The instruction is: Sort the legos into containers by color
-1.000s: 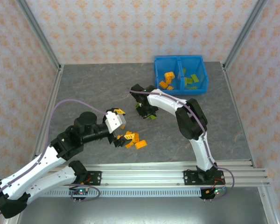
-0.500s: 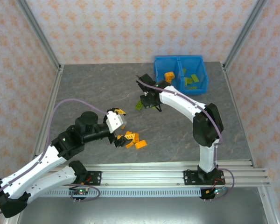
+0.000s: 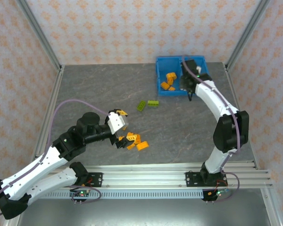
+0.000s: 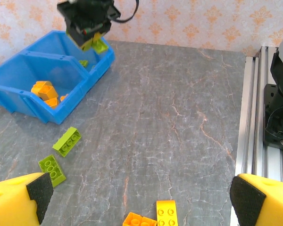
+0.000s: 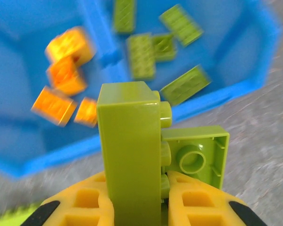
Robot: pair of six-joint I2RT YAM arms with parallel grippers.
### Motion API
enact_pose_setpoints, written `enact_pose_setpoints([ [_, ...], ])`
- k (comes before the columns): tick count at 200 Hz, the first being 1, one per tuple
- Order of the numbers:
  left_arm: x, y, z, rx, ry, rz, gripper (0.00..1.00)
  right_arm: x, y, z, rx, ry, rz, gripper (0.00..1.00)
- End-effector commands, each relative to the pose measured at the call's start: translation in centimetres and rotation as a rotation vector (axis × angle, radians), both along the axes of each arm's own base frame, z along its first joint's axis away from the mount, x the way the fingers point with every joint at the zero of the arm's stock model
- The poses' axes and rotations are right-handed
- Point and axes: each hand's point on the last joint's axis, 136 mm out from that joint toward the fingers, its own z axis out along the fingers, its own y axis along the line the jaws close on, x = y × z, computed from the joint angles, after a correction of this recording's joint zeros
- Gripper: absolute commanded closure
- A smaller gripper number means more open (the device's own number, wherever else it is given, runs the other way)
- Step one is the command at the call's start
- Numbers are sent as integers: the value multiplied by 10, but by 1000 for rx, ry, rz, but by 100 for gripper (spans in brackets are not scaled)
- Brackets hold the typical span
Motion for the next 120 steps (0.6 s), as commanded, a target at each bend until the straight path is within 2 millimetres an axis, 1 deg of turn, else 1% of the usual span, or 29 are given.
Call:
enact_pose_setpoints([
  [1, -2, -5, 19, -43, -37, -20, 0, 28, -24, 11, 7, -82, -86, 80],
  [20, -3, -4, 19, -40, -30, -16, 0, 53, -35, 4, -17, -80, -75, 80],
  [37, -5, -3, 20, -35, -23, -17, 0, 71, -46, -12, -52, -32, -83, 80],
  [46, -6, -2, 21, -32, -21, -15, 0, 80, -49, -17, -66, -25, -85, 80],
  [58, -6, 0, 22, -33, -22, -5, 0, 91, -52, -30, -75, -17, -83, 80],
  [94, -8, 6, 25, -35, -12, 11, 0, 114, -57, -65, -105, 50, -57, 78],
  [108, -8, 6, 25, -40, -7, 20, 0, 121, -59, -71, -117, 78, -54, 73],
  [120, -8, 7, 26, -48, -2, 26, 0, 123, -60, -69, -123, 94, -52, 67],
])
